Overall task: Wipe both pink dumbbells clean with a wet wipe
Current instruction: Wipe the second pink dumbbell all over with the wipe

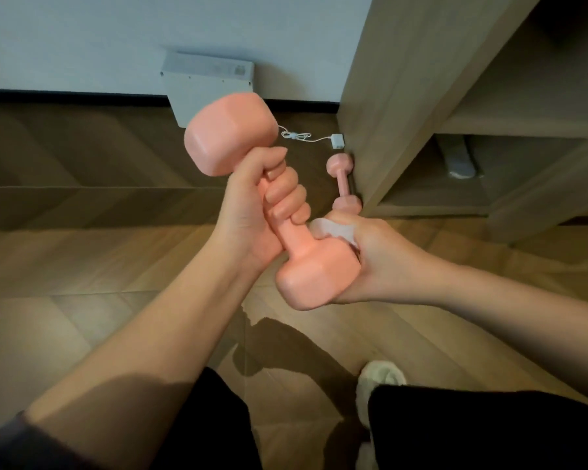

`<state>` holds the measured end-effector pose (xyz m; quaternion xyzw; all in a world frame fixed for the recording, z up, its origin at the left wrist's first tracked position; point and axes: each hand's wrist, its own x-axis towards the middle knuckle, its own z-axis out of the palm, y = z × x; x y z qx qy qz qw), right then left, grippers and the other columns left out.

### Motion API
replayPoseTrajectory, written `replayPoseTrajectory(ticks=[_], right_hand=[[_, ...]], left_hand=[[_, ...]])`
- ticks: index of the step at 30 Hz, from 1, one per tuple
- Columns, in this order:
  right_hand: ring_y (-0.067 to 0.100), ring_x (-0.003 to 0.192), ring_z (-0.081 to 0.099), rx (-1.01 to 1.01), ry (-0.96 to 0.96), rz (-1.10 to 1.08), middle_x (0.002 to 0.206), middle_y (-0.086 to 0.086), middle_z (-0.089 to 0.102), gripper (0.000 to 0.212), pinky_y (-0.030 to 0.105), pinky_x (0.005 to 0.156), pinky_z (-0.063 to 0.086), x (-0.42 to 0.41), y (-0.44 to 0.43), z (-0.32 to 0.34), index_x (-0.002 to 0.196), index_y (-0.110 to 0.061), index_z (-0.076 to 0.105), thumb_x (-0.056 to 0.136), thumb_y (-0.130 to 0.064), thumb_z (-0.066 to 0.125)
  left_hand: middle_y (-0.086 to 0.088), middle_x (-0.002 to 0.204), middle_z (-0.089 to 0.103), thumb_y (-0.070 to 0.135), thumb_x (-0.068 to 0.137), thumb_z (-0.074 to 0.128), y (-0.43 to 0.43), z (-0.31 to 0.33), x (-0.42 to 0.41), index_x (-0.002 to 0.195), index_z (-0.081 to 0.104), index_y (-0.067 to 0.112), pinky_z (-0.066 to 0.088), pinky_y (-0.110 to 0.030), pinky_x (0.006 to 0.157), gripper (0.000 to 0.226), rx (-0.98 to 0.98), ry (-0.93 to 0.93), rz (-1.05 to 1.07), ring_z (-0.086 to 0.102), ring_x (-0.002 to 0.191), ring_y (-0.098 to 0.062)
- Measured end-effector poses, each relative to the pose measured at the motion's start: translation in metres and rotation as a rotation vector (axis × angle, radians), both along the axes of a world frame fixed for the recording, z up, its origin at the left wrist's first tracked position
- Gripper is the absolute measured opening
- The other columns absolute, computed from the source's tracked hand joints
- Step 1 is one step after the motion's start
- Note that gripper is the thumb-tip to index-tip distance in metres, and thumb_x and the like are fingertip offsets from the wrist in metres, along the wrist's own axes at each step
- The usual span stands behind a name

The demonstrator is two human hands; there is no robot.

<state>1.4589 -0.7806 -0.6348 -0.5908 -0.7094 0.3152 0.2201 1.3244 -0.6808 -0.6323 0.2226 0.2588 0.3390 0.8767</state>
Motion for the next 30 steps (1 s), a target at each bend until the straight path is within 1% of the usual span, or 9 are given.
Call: replayPoseTrajectory(ticks=[5, 8, 11, 12, 15, 19, 23, 26, 30], right_hand=[[0.009, 0.086, 0.062, -0.178, 0.144, -0.035, 0.091, -0.013, 0.06, 0.05, 0.024, 0.07, 0.052, 0.007, -0.002, -0.006, 0.106, -0.027, 0.056, 0.069, -0.024, 0.089], [-0.002, 0.09, 0.06, -0.17, 0.105, -0.087, 0.091, -0.018, 0.061, 0.055, 0.011, 0.076, 0.046, 0.014, -0.001, 0.002, 0.108, -0.03, 0.055, 0.066, -0.028, 0.089], [0.003, 0.101, 0.06, -0.163, 0.098, -0.166, 0.101, -0.009, 0.066, 0.063, 0.032, 0.101, 0.044, 0.024, 0.014, 0.017, 0.115, -0.027, 0.057, 0.063, -0.031, 0.09], [0.005, 0.102, 0.061, -0.184, 0.162, -0.165, 0.101, -0.007, 0.066, 0.061, 0.036, 0.099, 0.047, 0.028, 0.019, 0.023, 0.115, -0.024, 0.058, 0.064, -0.025, 0.09], [0.005, 0.099, 0.063, -0.33, 0.394, -0.138, 0.094, -0.014, 0.066, 0.06, 0.023, 0.082, 0.051, 0.034, 0.024, 0.032, 0.12, -0.02, 0.057, 0.069, -0.004, 0.084], [0.011, 0.105, 0.063, -0.404, 0.458, -0.226, 0.105, -0.002, 0.066, 0.067, 0.027, 0.085, 0.052, 0.036, 0.02, 0.02, 0.127, -0.017, 0.056, 0.069, 0.0, 0.083], [0.012, 0.101, 0.062, -0.449, 0.557, -0.438, 0.102, 0.005, 0.066, 0.052, 0.028, 0.091, 0.053, 0.03, 0.011, 0.018, 0.119, -0.013, 0.062, 0.075, 0.013, 0.07], [0.01, 0.109, 0.058, -0.4, 0.473, -0.577, 0.114, 0.0, 0.065, 0.041, 0.036, 0.104, 0.045, 0.019, 0.001, 0.016, 0.121, -0.023, 0.064, 0.088, 0.001, 0.062], [0.026, 0.11, 0.058, -0.213, 0.371, -0.552, 0.118, 0.011, 0.061, 0.029, 0.047, 0.095, 0.048, 0.001, -0.013, 0.016, 0.116, -0.016, 0.063, 0.087, -0.012, 0.061]], left_hand=[[0.007, 0.041, 0.027, 0.018, 0.089, 0.05, 0.0, -0.018, 0.004, 0.054, 0.033, 0.021, 0.024, -0.022, 0.042, 0.04, -0.114, -0.05, 0.056, 0.023, 0.037, -0.008], [0.007, 0.041, 0.026, 0.019, 0.09, 0.05, 0.004, -0.005, 0.01, 0.053, 0.034, 0.021, 0.025, -0.022, 0.041, 0.04, -0.11, -0.017, 0.088, 0.023, 0.037, -0.008], [0.008, 0.039, 0.023, 0.018, 0.091, 0.045, 0.018, 0.019, 0.016, 0.05, 0.033, 0.022, 0.024, -0.022, 0.039, 0.043, -0.083, -0.043, 0.127, 0.02, 0.034, -0.009], [0.008, 0.038, 0.022, 0.018, 0.091, 0.044, 0.023, 0.026, 0.018, 0.05, 0.033, 0.022, 0.023, -0.021, 0.039, 0.043, -0.078, -0.069, 0.132, 0.02, 0.034, -0.008], [0.009, 0.038, 0.022, 0.018, 0.09, 0.045, 0.031, 0.038, 0.028, 0.049, 0.032, 0.022, 0.02, -0.019, 0.037, 0.043, -0.072, -0.148, 0.085, 0.019, 0.032, -0.007], [0.008, 0.039, 0.022, 0.017, 0.089, 0.045, 0.033, 0.028, 0.037, 0.049, 0.032, 0.022, 0.022, -0.02, 0.036, 0.042, -0.043, -0.149, 0.056, 0.019, 0.032, -0.008], [0.008, 0.04, 0.022, 0.016, 0.091, 0.043, 0.03, 0.015, 0.039, 0.056, 0.03, 0.022, 0.024, -0.022, 0.038, 0.038, -0.029, -0.084, 0.157, 0.02, 0.033, -0.009], [0.007, 0.043, 0.024, 0.016, 0.094, 0.046, 0.025, 0.007, 0.036, 0.059, 0.032, 0.021, 0.028, -0.022, 0.04, 0.037, -0.038, 0.02, 0.223, 0.022, 0.034, -0.009], [0.004, 0.049, 0.034, 0.022, 0.094, 0.058, 0.015, -0.002, 0.03, 0.068, 0.042, 0.018, 0.035, -0.022, 0.044, 0.031, -0.041, 0.2, 0.316, 0.032, 0.039, -0.01]])
